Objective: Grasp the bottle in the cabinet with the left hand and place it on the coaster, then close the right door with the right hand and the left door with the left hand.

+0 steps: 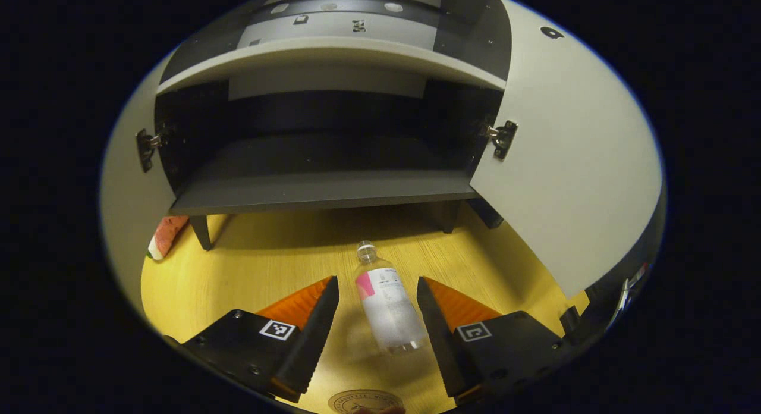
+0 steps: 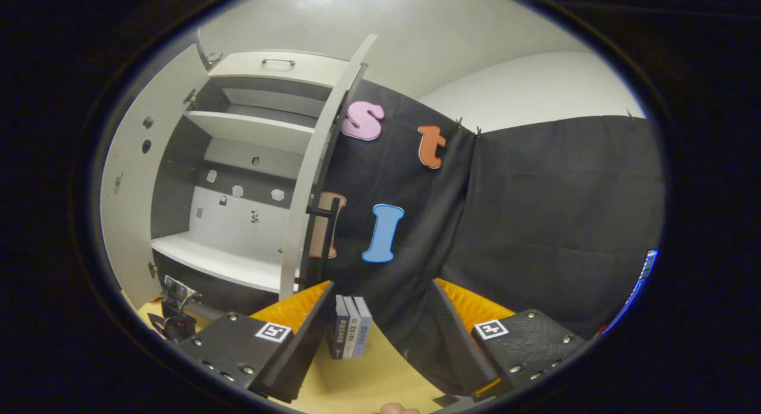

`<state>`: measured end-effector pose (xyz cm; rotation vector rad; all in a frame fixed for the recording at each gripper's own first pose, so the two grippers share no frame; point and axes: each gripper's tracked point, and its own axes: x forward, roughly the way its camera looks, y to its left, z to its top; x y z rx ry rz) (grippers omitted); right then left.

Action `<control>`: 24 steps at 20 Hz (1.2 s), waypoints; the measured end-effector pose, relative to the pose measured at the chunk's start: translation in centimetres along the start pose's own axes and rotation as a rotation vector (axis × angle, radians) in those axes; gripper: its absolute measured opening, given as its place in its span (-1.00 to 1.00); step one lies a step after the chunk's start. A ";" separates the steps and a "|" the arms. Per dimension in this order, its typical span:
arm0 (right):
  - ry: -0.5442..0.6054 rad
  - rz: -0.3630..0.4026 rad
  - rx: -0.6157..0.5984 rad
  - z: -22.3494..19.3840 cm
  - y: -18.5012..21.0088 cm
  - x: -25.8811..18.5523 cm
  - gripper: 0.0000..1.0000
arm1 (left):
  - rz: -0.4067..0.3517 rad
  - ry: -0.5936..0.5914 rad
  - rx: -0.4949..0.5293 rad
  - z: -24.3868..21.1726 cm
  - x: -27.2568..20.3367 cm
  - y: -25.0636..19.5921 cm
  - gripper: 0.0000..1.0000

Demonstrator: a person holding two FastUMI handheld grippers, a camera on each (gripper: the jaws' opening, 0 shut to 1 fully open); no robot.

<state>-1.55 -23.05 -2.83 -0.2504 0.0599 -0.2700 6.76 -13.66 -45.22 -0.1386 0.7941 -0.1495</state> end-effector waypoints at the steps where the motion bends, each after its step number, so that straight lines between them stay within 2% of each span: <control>1: 0.006 -0.011 -0.008 -0.3 -0.4 0.1 0.89 | 0.001 0.018 -0.004 -0.1 1.0 -0.2 0.67; 7: 0.052 -0.075 -0.038 -1.8 -2.7 0.4 0.89 | 0.011 0.150 -0.028 -1.6 5.6 -0.8 0.67; 10: 0.075 -0.095 -0.033 -2.6 -3.3 0.5 0.89 | 0.041 0.239 -0.061 -2.7 7.3 -0.8 0.68; 14: 0.100 -0.106 -0.036 -3.6 -3.5 0.7 0.92 | 0.070 0.357 -0.121 -3.9 8.5 -0.6 0.61; 15: 0.107 -0.106 -0.038 -3.9 -3.6 0.7 0.92 | 0.069 0.378 -0.126 -4.1 8.8 -0.5 0.70; 16: 0.111 -0.104 -0.039 -4.1 -3.5 0.7 0.92 | 0.068 0.405 -0.128 -4.5 9.1 -0.3 0.63; 18: 0.117 -0.101 -0.036 -4.3 -3.3 0.7 0.92 | 0.083 0.454 -0.128 -5.0 9.1 0.0 0.60; 20: 0.117 -0.102 -0.037 -4.3 -3.5 0.7 0.92 | 0.089 0.468 -0.141 -4.8 9.3 -0.2 0.63; 24: 0.110 -0.111 -0.038 -4.2 -4.0 0.5 0.92 | 0.087 0.465 -0.157 -4.8 9.1 0.1 0.53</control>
